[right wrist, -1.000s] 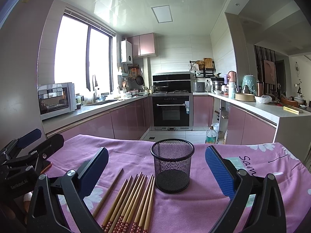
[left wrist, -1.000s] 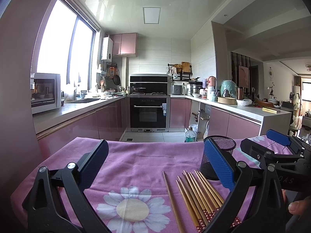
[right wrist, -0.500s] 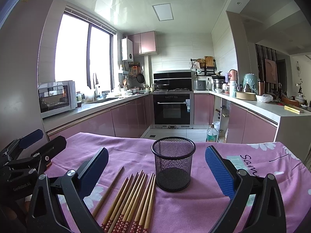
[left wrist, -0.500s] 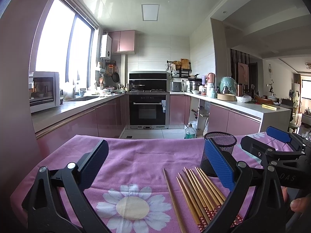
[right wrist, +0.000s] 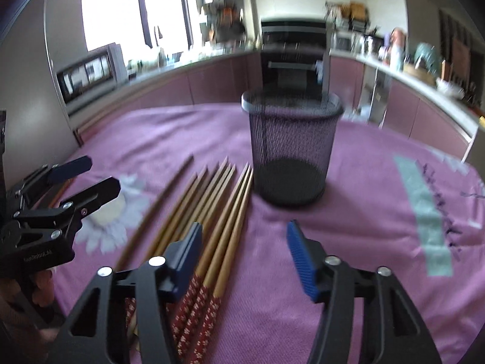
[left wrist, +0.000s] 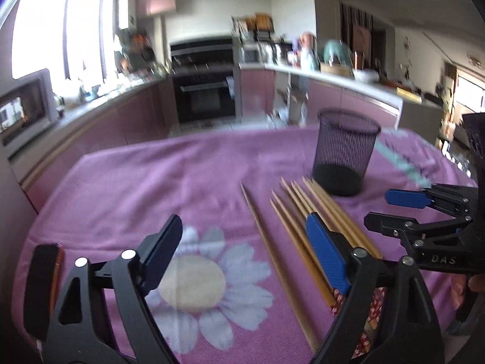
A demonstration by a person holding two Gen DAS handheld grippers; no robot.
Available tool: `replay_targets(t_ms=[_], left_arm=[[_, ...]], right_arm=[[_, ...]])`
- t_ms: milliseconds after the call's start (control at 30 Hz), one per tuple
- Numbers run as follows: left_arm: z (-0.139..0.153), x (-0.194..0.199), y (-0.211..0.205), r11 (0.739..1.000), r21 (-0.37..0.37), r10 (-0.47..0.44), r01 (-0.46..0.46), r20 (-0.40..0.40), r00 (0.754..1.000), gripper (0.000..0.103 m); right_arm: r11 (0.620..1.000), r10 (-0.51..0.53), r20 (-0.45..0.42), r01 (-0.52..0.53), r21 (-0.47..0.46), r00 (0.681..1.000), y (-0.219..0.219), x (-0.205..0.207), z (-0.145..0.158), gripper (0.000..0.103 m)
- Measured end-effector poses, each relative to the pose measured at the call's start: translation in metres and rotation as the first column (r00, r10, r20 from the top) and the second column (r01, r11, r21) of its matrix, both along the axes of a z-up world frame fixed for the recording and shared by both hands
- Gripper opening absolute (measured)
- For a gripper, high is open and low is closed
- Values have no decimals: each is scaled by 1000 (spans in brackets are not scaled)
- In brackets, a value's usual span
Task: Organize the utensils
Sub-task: 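Lower the right gripper onto one chopstick while the left gripper grasps another chopstick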
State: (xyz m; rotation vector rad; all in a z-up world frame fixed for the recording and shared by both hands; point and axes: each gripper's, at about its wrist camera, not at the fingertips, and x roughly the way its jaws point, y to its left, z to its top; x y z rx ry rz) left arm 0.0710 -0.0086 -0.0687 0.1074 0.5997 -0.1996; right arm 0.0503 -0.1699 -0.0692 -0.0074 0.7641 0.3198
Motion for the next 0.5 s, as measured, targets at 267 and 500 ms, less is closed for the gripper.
replay_targets(t_ms=[267,500], left_arm=[[-31,35,-9,998,-12,-65,64,-164,984,56],[-45,52,-13,995,-33,-95,89,-262,960,46]], right_arm=[[1000,22,-104,-22,-1,994,7,22,-13,24],[999,36,-140,-38,-9,990,9,31,-16,21]])
